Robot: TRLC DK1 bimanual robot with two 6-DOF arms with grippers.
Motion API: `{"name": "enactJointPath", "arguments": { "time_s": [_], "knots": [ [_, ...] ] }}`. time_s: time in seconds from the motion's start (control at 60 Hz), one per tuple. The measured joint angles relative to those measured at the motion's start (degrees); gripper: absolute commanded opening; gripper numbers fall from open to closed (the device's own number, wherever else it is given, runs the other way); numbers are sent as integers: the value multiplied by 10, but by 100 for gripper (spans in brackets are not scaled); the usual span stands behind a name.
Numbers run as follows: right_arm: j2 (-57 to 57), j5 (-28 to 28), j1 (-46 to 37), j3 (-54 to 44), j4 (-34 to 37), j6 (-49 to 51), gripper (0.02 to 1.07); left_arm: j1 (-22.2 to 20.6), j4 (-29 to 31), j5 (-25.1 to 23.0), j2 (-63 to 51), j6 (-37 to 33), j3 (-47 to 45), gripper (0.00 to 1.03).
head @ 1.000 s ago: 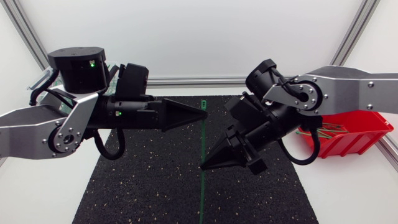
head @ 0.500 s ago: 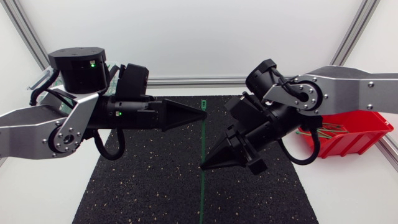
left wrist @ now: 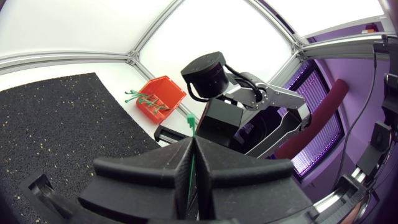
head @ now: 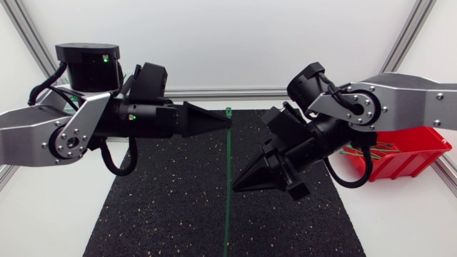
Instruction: Take a green cable tie from the red box, thread the tail through the head to close it, then place it in the transparent bin on the left.
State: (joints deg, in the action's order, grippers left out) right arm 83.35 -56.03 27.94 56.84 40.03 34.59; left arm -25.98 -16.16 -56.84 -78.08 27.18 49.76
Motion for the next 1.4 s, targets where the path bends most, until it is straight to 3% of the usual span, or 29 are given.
{"name": "enactJointPath", "arguments": {
  "time_s": [0.167,0.367,0.567,0.7,0.883,1.033,1.117,1.2,1.4],
  "knots": [
    [-43,75,-2,-27,-32,-19,75,15,63,-13,0,0,35,4],
    [-85,203,21,-37,-57,-48,103,30,130,-34,-1,0,62,4],
    [-114,230,32,-61,-91,-48,103,63,173,-49,-7,0,73,4],
    [-122,362,65,-67,-84,-47,103,84,205,-59,-8,-2,78,4],
    [-112,418,103,-58,-26,-45,103,95,239,-62,-8,-5,81,4],
    [-111,457,134,-43,-19,-43,103,107,257,-64,-8,-20,82,4],
    [-111,515,153,-46,-78,-27,103,116,270,-73,-12,-30,88,4],
    [-120,536,166,-63,-134,9,103,121,287,-79,-16,-38,96,4],
    [-174,722,259,-186,-397,176,101,128,323,-94,-22,-59,118,4]
  ]
}}
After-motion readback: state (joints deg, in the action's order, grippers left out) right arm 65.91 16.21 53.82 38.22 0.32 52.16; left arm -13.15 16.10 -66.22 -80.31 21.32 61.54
